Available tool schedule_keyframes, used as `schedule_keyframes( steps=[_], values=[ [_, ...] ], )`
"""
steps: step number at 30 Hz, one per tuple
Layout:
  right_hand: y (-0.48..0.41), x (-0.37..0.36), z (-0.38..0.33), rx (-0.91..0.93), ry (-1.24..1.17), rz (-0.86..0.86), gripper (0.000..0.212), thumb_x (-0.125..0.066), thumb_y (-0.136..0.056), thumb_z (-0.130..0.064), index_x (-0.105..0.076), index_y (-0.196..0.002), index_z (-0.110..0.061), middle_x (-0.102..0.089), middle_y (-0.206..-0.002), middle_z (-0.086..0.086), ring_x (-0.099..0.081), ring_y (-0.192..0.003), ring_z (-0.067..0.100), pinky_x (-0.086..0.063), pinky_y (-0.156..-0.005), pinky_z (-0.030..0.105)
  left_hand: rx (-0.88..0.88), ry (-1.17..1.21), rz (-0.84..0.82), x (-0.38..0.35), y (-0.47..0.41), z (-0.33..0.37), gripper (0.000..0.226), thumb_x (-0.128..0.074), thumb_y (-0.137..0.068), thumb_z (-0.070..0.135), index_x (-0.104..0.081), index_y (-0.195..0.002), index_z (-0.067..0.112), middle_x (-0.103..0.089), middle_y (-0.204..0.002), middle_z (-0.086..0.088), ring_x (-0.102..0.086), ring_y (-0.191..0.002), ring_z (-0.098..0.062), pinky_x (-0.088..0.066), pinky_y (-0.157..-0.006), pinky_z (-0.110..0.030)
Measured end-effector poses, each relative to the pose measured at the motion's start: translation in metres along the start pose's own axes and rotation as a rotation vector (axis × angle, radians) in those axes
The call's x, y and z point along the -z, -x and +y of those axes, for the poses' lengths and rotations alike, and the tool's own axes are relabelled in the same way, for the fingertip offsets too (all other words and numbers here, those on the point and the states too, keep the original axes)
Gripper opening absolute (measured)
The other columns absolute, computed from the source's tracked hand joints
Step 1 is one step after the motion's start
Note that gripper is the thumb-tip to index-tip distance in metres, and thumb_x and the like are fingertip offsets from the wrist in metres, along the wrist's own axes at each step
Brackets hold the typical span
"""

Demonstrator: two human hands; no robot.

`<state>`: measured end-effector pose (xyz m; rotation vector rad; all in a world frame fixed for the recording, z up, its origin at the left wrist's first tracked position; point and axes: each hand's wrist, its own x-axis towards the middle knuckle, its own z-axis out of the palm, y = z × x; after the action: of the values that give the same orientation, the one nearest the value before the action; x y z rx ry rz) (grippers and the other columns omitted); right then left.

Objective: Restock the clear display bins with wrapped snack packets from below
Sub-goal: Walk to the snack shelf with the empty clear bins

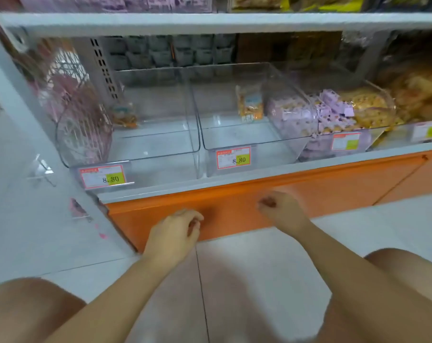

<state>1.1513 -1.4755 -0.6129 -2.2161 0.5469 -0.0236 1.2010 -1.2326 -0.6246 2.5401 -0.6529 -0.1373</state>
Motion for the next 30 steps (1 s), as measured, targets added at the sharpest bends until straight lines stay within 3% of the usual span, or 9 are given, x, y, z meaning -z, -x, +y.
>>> schedule_keyframes(
  steps=[4,7,11,14,19,22,26,28,30],
  values=[
    [-0.016,-0.01,-0.011,-0.243,-0.505,0.044,0.006,-0.057,-0.092,-0.012,-0.062,-0.096,-0.013,-0.06,-0.085,0.008,-0.054,-0.072,0.02,-0.045,-0.061,0.028,-0.026,-0.056,0.103,0.018,-0.001,-0.018,0.019,-0.055,-0.089,0.025,-0.067,-0.103,0.031,-0.067,-0.107,0.013,-0.063,-0.1,-0.013,-0.05,-0.079,-0.03],
    [-0.03,-0.022,-0.021,-0.398,-0.821,-0.009,0.005,-0.055,-0.094,-0.013,-0.057,-0.09,-0.012,-0.056,-0.087,0.007,-0.053,-0.07,0.018,-0.045,-0.061,0.03,-0.09,-0.094,0.181,0.025,0.002,-0.031,0.025,-0.05,-0.082,0.028,-0.07,-0.096,0.024,-0.067,-0.1,0.007,-0.066,-0.091,-0.019,-0.052,-0.075,-0.032],
    [-0.054,-0.035,-0.028,-0.505,-1.158,0.024,0.005,-0.054,-0.094,-0.013,-0.056,-0.098,-0.011,-0.054,-0.101,0.008,-0.056,-0.095,0.024,-0.047,-0.078,0.038,-0.027,-0.099,0.206,0.025,-0.009,-0.046,0.028,-0.054,-0.076,0.028,-0.07,-0.098,0.022,-0.062,-0.104,0.001,-0.065,-0.091,-0.027,-0.053,-0.079,-0.04],
    [-0.062,-0.043,-0.026,-0.534,-1.266,0.026,0.005,-0.054,-0.093,-0.011,-0.057,-0.089,-0.01,-0.055,-0.098,0.009,-0.056,-0.084,0.02,-0.049,-0.074,0.035,-0.018,-0.064,0.222,0.022,-0.021,-0.04,0.031,-0.054,-0.076,0.027,-0.069,-0.103,0.02,-0.062,-0.112,-0.002,-0.062,-0.099,-0.029,-0.051,-0.087,-0.044],
    [-0.058,-0.046,-0.017,-0.578,-1.195,0.051,0.009,-0.054,-0.095,-0.017,-0.056,-0.09,-0.011,-0.056,-0.09,0.006,-0.051,-0.074,0.016,-0.049,-0.07,0.035,0.002,-0.072,0.206,0.017,-0.028,-0.039,0.029,-0.067,-0.082,0.017,-0.067,-0.11,0.02,-0.058,-0.122,-0.003,-0.056,-0.111,-0.029,-0.045,-0.096,-0.043],
    [-0.047,-0.047,-0.011,-0.6,-1.121,0.063,0.011,-0.054,-0.095,-0.018,-0.057,-0.088,-0.011,-0.059,-0.091,0.006,-0.051,-0.072,0.015,-0.047,-0.062,0.033,-0.013,-0.113,0.158,0.016,-0.028,-0.036,0.031,-0.063,-0.086,0.023,-0.063,-0.117,0.024,-0.056,-0.124,0.003,-0.053,-0.115,-0.025,-0.038,-0.102,-0.041],
    [-0.015,-0.037,-0.007,-0.619,-1.047,0.026,0.006,-0.054,-0.094,-0.012,-0.059,-0.092,-0.009,-0.062,-0.086,0.007,-0.053,-0.073,0.017,-0.047,-0.065,0.033,0.016,-0.213,0.006,0.014,-0.019,-0.032,0.038,-0.051,-0.093,0.033,-0.05,-0.131,0.031,-0.05,-0.131,0.008,-0.048,-0.121,-0.018,-0.032,-0.108,-0.037],
    [0.004,-0.029,-0.008,-0.585,-0.902,-0.039,0.009,-0.057,-0.093,-0.013,-0.061,-0.1,-0.009,-0.066,-0.088,0.007,-0.056,-0.076,0.02,-0.048,-0.075,0.037,0.014,-0.226,-0.036,0.015,-0.014,-0.028,0.037,-0.049,-0.095,0.034,-0.049,-0.132,0.03,-0.05,-0.131,0.007,-0.051,-0.117,-0.019,-0.038,-0.1,-0.035],
    [0.02,-0.022,-0.013,-0.404,-0.535,-0.071,0.009,-0.058,-0.093,-0.016,-0.064,-0.098,-0.011,-0.069,-0.093,0.006,-0.058,-0.079,0.018,-0.048,-0.083,0.037,0.012,-0.213,-0.059,0.016,-0.007,-0.024,0.034,-0.05,-0.095,0.034,-0.053,-0.128,0.028,-0.051,-0.128,0.005,-0.054,-0.113,-0.019,-0.043,-0.091,-0.033]
  ],
)
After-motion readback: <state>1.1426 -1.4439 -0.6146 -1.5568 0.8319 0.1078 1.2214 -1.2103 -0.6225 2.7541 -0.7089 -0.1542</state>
